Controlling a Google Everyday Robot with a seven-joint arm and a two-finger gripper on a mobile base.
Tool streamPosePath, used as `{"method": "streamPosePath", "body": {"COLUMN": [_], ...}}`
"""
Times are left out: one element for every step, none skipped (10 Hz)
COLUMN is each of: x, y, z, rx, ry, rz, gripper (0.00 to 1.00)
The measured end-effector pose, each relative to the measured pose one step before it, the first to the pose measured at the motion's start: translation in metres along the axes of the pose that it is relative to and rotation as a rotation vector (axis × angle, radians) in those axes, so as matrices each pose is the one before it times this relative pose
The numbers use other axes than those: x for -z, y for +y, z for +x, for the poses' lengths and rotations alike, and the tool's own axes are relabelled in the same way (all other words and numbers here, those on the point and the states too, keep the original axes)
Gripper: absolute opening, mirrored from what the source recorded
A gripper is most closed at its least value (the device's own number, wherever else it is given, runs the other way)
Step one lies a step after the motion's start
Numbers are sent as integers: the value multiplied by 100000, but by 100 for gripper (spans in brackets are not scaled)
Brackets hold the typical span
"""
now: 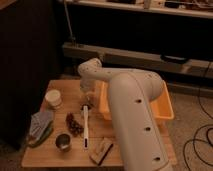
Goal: Place fork in metal cup
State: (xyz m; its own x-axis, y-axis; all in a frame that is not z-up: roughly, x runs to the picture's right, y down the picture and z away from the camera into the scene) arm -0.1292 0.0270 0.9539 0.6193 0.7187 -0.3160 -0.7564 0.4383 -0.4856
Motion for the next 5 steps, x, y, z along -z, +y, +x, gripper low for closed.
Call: {"method": "streamPosePath", "body": {"x": [-88, -84, -95, -121, -155], "y": [-27, -67, -20, 5, 14], "z": [-48, 26, -134, 15, 47], "rx": [333, 227, 288, 217, 71], "ry": [527, 738, 590, 674, 463], "rz": [-663, -425, -638, -323, -229], "gripper": [65, 65, 65, 65, 65]}}
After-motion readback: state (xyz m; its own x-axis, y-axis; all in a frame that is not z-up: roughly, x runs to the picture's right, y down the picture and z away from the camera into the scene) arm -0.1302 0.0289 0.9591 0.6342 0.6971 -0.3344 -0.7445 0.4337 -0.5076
